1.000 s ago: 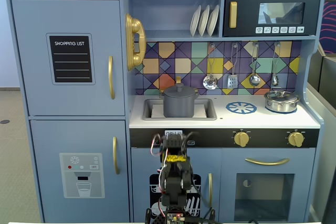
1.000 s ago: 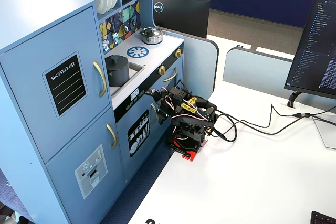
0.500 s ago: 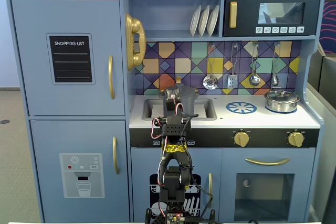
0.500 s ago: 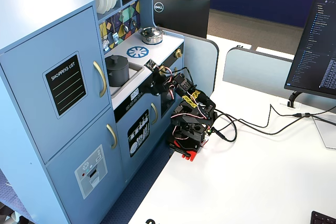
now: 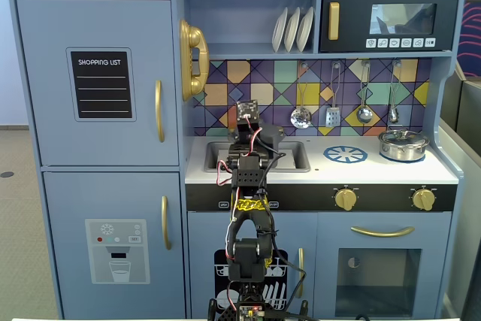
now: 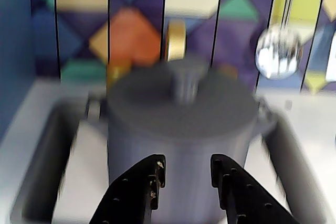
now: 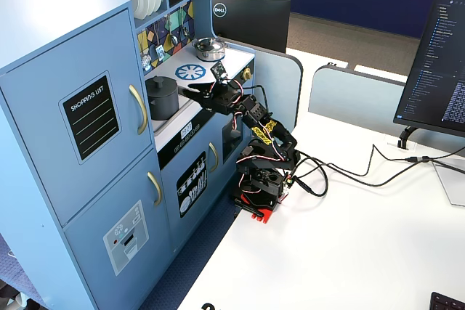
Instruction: Take off the lid from the gray recipient and place it on the counter
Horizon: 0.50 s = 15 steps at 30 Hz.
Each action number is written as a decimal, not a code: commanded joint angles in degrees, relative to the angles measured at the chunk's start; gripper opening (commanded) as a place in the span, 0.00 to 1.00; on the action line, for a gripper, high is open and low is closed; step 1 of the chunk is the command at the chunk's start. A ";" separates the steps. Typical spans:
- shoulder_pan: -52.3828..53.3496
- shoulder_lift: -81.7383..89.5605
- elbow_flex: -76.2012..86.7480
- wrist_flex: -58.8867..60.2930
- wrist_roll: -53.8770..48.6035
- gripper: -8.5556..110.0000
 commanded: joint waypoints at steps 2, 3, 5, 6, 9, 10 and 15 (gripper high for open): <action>2.37 -4.83 -4.39 -7.12 2.72 0.21; 2.64 -5.54 -4.31 -8.70 3.52 0.25; 3.52 -7.03 -3.60 -11.87 5.19 0.36; 4.04 -7.56 -3.43 -12.39 5.89 0.40; 5.36 -9.23 -1.49 -16.88 7.65 0.50; 5.71 -9.93 -0.97 -18.54 7.82 0.51; 6.33 -13.54 0.35 -25.58 7.73 0.51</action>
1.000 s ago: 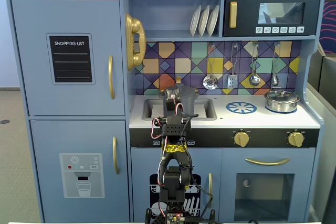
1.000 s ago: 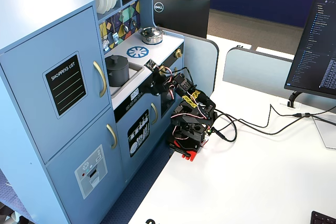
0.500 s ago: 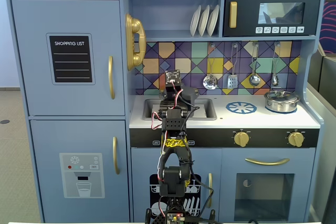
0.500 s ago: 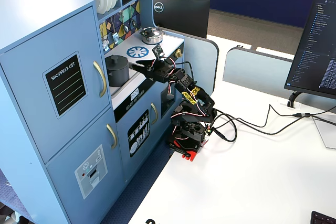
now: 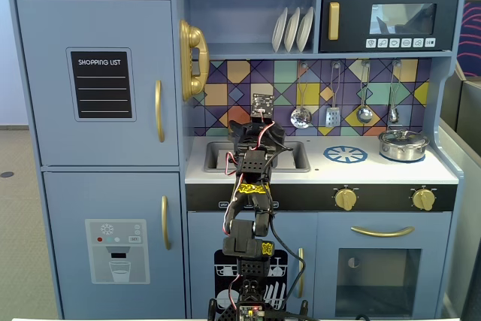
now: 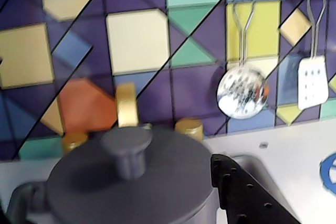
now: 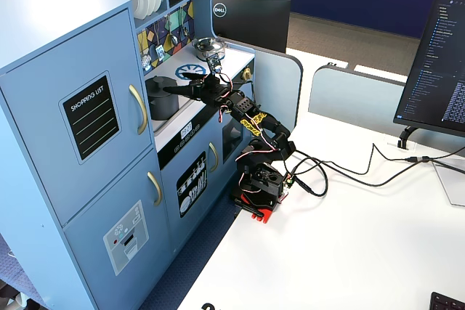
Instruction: Take off the lid from the gray recipient and place it on the counter
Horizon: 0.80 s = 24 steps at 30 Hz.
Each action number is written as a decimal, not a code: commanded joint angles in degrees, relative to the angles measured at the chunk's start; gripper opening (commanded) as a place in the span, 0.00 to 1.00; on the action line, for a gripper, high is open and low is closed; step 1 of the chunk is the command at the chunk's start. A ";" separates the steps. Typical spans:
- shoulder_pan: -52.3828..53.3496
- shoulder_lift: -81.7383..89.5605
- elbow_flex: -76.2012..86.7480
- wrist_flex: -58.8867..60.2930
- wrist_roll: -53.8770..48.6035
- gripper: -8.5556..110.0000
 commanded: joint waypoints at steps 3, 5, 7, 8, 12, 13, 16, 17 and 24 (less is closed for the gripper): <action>-0.18 -2.90 1.32 -9.05 -1.58 0.50; -0.70 -3.60 2.37 -11.43 -2.90 0.48; -1.23 -4.48 2.72 -12.83 -3.25 0.47; -1.32 -5.01 2.55 -12.83 -3.52 0.47; -1.85 -7.91 0.70 -13.10 -4.39 0.47; -2.20 -8.70 0.09 -13.01 -4.57 0.46; -2.72 -10.90 -1.49 -12.74 -5.19 0.46; -2.90 -11.51 -1.93 -12.74 -5.19 0.45; -3.43 -16.26 -5.80 -12.66 -5.01 0.44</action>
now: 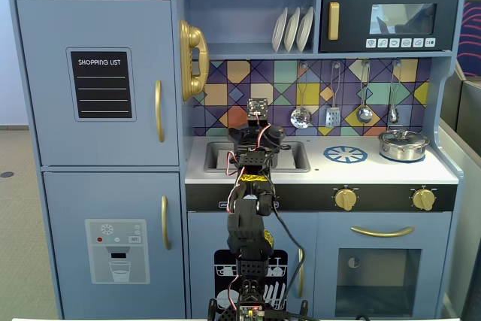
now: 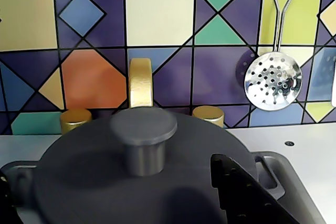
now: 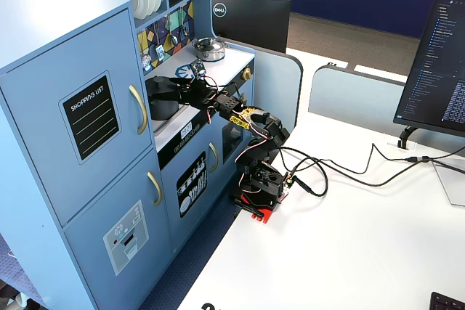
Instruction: Take off the lid from the gray recipient and place it on the counter
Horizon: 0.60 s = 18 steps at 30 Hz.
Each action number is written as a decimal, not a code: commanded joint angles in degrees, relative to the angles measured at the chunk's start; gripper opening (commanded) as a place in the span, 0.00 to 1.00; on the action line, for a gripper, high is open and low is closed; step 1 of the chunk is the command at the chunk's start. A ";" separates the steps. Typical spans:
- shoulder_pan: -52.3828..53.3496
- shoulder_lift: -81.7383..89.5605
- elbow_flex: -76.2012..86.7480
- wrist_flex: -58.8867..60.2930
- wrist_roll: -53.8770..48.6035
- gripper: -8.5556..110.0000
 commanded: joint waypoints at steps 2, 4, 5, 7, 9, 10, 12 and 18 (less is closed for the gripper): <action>-0.62 -2.37 -5.71 -1.49 -0.35 0.44; -0.62 -3.69 -7.03 -1.14 -0.44 0.43; -0.62 -4.31 -7.65 -0.88 -0.35 0.43; -0.62 -5.27 -8.79 -0.35 -0.26 0.43; -0.79 -6.24 -9.58 -0.26 -0.18 0.42; -0.97 -6.77 -10.02 -0.26 -0.35 0.42; -1.41 -7.73 -10.90 -0.35 -0.44 0.42; -2.46 -10.02 -12.48 -0.62 -1.05 0.40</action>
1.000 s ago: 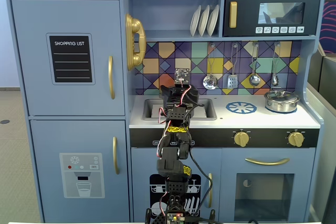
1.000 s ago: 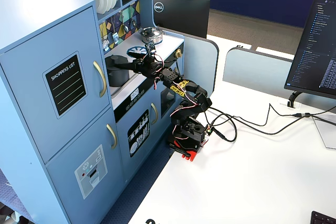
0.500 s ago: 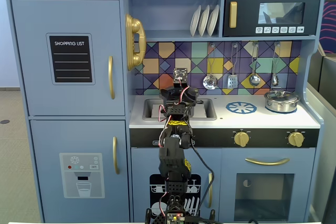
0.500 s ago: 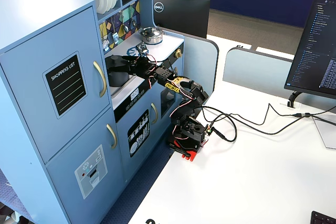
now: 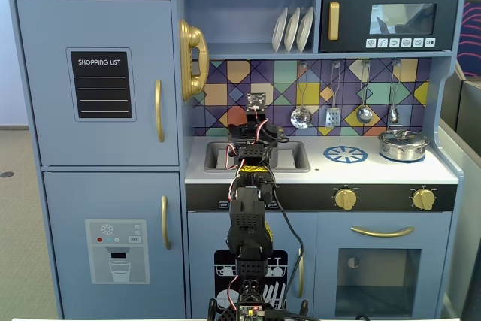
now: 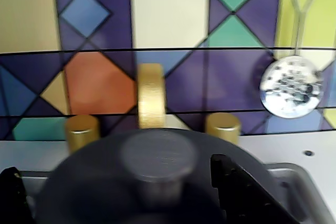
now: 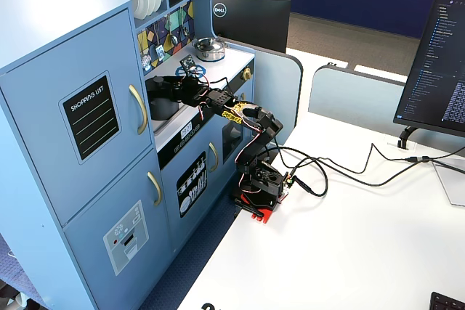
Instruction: Take off the lid from the gray recipient and place it on the counter
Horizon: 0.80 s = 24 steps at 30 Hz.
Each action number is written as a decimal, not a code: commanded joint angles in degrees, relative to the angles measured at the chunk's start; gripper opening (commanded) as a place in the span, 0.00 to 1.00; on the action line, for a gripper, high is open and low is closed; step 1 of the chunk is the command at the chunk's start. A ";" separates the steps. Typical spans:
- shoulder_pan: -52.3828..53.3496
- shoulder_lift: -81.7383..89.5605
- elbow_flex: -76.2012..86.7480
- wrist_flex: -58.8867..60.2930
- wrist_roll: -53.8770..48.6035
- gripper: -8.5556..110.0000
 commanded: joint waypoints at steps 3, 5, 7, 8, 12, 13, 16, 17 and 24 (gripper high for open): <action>-0.70 -0.70 -4.13 -0.62 -1.32 0.39; -0.62 -0.97 -4.04 -0.62 -1.41 0.37; -0.53 -1.05 -4.04 -0.35 -1.23 0.34; -0.53 -1.05 -4.04 0.09 -1.32 0.32; -0.53 -0.88 -3.60 1.49 -2.55 0.14; -0.62 -0.70 -3.52 1.85 -2.55 0.11; -0.79 -0.35 -3.43 2.81 -2.64 0.07; -0.79 -0.26 -3.34 2.81 -2.37 0.07; -1.23 0.18 -3.52 2.99 -1.93 0.07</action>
